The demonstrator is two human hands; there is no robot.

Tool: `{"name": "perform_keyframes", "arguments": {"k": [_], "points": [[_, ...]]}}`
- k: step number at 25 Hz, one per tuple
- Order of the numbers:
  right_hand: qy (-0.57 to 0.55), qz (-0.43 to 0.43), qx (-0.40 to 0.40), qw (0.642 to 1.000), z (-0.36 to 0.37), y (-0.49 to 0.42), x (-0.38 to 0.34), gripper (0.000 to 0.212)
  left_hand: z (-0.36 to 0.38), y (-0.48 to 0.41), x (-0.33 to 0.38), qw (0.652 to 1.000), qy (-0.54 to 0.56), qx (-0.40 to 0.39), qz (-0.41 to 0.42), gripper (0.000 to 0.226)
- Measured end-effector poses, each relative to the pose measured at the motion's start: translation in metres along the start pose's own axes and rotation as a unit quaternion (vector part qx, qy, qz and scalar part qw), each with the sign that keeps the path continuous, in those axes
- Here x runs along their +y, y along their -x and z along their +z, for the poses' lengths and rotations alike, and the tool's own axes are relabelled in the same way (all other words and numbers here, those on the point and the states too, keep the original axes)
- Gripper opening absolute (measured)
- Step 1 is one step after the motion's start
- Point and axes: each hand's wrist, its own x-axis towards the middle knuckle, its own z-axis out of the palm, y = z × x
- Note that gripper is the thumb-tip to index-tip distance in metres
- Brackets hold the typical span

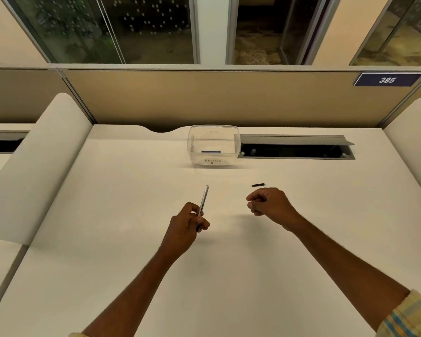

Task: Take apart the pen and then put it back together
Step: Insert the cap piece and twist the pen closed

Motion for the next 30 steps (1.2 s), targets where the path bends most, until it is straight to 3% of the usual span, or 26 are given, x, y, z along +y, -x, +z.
{"name": "perform_keyframes", "arguments": {"k": [4,10,17,30], "points": [[0.135,0.010,0.055,0.989,-0.010,-0.028,0.032,0.009,0.002,-0.013,-0.001,1.000,-0.001,-0.007,-0.014,0.012],[0.190,0.009,0.122,0.974,-0.019,-0.068,0.052,0.014,0.003,-0.031,-0.007,0.999,-0.002,-0.013,-0.031,0.013],[0.237,-0.004,0.119,0.964,-0.021,-0.099,0.053,0.025,0.004,-0.050,-0.018,0.999,-0.011,-0.020,-0.048,0.012],[0.259,-0.005,0.111,0.959,-0.021,-0.112,0.056,0.012,0.004,-0.060,-0.031,0.998,-0.010,-0.015,-0.054,0.022]]}}
